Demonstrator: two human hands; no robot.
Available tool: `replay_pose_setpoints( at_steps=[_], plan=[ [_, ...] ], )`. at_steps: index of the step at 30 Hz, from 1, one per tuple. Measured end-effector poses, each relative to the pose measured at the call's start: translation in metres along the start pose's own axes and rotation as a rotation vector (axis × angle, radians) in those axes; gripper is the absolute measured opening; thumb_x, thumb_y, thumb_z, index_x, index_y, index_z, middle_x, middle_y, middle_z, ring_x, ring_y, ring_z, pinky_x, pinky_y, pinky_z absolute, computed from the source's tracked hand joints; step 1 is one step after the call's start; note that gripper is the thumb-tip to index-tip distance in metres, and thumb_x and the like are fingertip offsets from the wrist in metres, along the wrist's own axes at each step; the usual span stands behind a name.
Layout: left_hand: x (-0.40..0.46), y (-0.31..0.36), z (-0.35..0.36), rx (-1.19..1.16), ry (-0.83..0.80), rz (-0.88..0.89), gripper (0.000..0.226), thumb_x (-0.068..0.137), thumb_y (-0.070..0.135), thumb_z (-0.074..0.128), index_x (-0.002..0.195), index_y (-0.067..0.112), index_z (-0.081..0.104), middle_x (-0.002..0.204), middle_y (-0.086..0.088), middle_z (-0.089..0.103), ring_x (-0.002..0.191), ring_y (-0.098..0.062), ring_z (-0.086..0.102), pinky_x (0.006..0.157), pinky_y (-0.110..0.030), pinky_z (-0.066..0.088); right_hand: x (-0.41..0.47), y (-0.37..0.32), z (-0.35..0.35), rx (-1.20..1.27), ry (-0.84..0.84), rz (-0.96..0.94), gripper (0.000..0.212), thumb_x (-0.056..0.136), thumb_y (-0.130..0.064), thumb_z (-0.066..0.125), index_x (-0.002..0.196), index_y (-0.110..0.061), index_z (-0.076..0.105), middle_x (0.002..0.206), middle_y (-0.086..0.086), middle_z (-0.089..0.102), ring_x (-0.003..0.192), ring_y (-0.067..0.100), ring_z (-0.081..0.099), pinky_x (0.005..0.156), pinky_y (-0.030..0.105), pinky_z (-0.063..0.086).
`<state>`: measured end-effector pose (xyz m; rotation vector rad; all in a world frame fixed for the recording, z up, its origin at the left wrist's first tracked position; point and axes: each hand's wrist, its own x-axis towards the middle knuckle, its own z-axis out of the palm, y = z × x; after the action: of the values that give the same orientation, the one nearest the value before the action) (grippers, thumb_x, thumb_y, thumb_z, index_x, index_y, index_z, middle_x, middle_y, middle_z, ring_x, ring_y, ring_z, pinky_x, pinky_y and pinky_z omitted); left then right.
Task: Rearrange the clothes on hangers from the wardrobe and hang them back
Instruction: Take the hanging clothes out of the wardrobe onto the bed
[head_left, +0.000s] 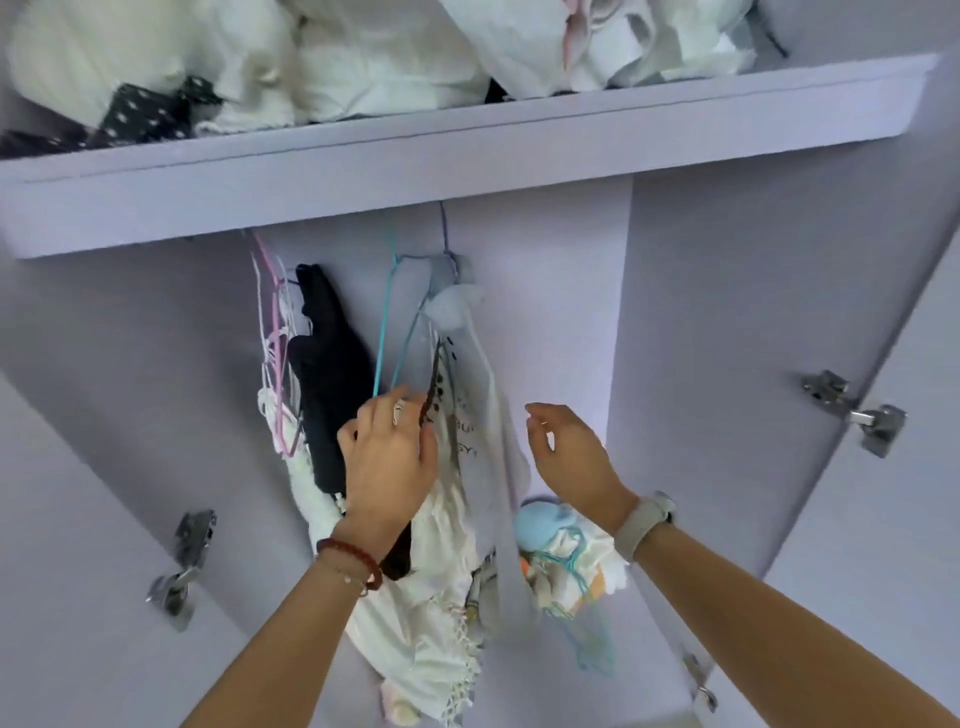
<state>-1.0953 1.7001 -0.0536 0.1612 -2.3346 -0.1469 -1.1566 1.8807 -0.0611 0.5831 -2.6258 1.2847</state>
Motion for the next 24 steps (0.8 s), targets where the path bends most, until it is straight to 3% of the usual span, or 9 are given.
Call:
replay_pose_setpoints(
  at_steps=[2, 5, 8, 10, 15, 18, 24],
  plan=[
    [0.019, -0.013, 0.005, 0.045, -0.005, -0.049, 0.036, 0.081, 0.019, 0.053, 0.113, 0.007, 0.061, 0.112, -0.014, 0.061, 0.103, -0.025, 0.047, 0.075, -0.046, 0.046, 0.036, -0.015, 0.013, -0.017, -0.002, -0.042, 0.037, 0.096, -0.023, 0.043, 0.129, -0.008, 0.047, 0.123, 0.011, 0.053, 0.115, 0.026, 0.049, 0.092, 0.034, 0.041],
    [0.048, -0.022, 0.014, 0.06, -0.14, -0.137, 0.048, 0.079, 0.009, 0.066, 0.125, 0.001, 0.053, 0.118, -0.02, 0.057, 0.1, -0.04, 0.056, 0.073, -0.048, 0.048, 0.083, -0.028, 0.026, -0.135, 0.014, -0.08, 0.045, 0.096, -0.03, 0.041, 0.135, -0.009, 0.037, 0.129, 0.012, 0.044, 0.12, 0.028, 0.04, 0.09, 0.038, 0.042],
    [0.073, -0.021, 0.026, 0.084, -0.25, -0.221, 0.052, 0.094, 0.02, 0.046, 0.142, 0.005, 0.032, 0.131, -0.013, 0.044, 0.108, -0.032, 0.05, 0.079, -0.042, 0.046, 0.117, -0.031, 0.034, -0.245, -0.03, -0.101, 0.045, 0.097, -0.029, 0.037, 0.137, -0.01, 0.032, 0.128, 0.012, 0.042, 0.116, 0.029, 0.043, 0.081, 0.038, 0.044],
    [0.082, -0.02, 0.034, 0.09, -0.253, -0.277, 0.049, 0.098, 0.023, 0.037, 0.144, 0.01, 0.026, 0.13, -0.007, 0.039, 0.101, -0.025, 0.053, 0.071, -0.032, 0.045, 0.135, -0.029, 0.036, -0.272, -0.066, -0.119, 0.042, 0.098, -0.025, 0.034, 0.137, -0.01, 0.031, 0.126, 0.013, 0.044, 0.109, 0.032, 0.05, 0.077, 0.038, 0.045],
    [0.084, -0.021, 0.047, -0.016, -0.162, -0.332, 0.045, 0.094, 0.009, 0.042, 0.139, 0.006, 0.037, 0.122, -0.008, 0.041, 0.072, -0.019, 0.046, 0.057, -0.029, 0.045, 0.165, -0.024, 0.034, -0.304, -0.122, -0.158, 0.035, 0.098, -0.026, 0.033, 0.125, -0.004, 0.04, 0.114, 0.016, 0.058, 0.1, 0.036, 0.057, 0.071, 0.036, 0.042],
    [0.082, -0.026, 0.052, -0.077, -0.114, -0.329, 0.045, 0.091, 0.003, 0.046, 0.136, 0.003, 0.042, 0.119, -0.01, 0.044, 0.066, -0.016, 0.041, 0.051, -0.027, 0.042, 0.174, -0.029, 0.031, -0.285, -0.136, -0.146, 0.035, 0.099, -0.027, 0.031, 0.119, 0.0, 0.042, 0.106, 0.02, 0.061, 0.097, 0.036, 0.057, 0.066, 0.032, 0.036],
    [0.08, -0.029, 0.06, -0.141, -0.038, -0.318, 0.042, 0.088, -0.002, 0.051, 0.13, 0.0, 0.049, 0.113, -0.013, 0.049, 0.059, -0.016, 0.043, 0.047, -0.026, 0.04, 0.178, -0.023, 0.023, -0.072, 0.028, -0.109, 0.035, 0.099, -0.024, 0.032, 0.118, 0.003, 0.045, 0.099, 0.023, 0.062, 0.092, 0.039, 0.057, 0.067, 0.034, 0.038]
  ],
)
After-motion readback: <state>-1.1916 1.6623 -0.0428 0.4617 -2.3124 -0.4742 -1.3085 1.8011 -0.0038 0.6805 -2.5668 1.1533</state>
